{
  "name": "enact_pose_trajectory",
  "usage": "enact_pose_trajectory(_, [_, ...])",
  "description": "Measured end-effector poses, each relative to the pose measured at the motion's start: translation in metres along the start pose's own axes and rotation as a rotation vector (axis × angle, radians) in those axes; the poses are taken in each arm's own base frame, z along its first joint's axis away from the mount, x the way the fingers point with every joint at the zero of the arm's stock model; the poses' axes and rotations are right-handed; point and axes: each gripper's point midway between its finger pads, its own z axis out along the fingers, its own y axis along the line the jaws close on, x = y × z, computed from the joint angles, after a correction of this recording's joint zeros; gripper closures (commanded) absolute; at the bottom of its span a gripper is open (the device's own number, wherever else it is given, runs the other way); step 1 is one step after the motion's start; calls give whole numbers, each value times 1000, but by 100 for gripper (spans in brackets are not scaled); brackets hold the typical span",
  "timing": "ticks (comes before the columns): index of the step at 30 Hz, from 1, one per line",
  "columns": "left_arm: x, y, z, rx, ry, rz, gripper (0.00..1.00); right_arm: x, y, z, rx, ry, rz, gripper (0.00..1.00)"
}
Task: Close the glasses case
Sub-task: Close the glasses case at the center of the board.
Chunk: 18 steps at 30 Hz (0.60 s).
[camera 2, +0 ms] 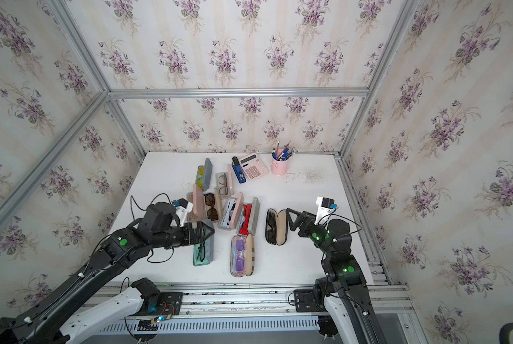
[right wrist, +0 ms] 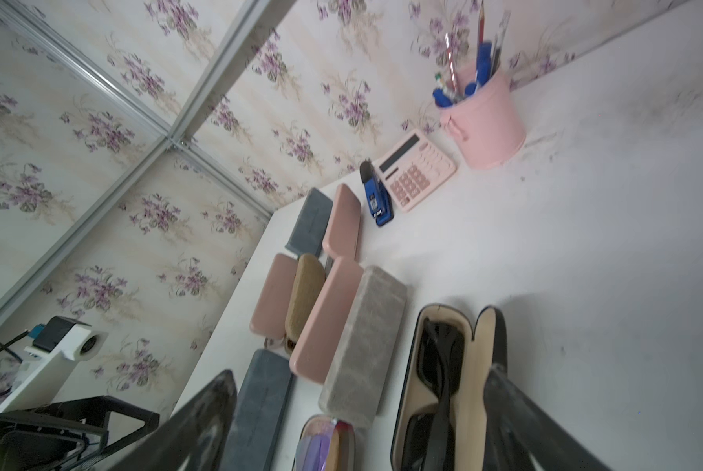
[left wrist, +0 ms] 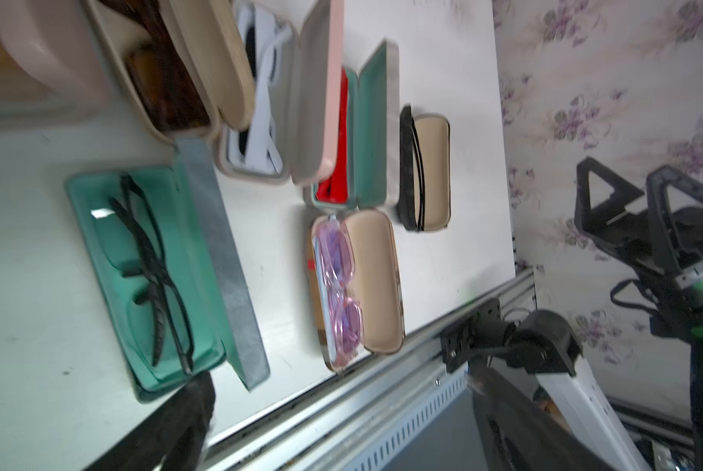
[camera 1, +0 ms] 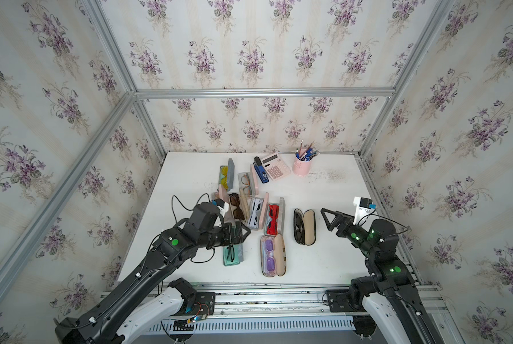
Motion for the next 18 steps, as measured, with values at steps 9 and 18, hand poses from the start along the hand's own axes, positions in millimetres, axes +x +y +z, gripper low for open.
enact_pose_trajectory(9, [81,3,74,-139,222,16,14,83,-18,4,-13,231,97,13])
enact_pose_trajectory(18, [86,14,115,-227,194,-43,28,126,-22,6,-13,362,107,15])
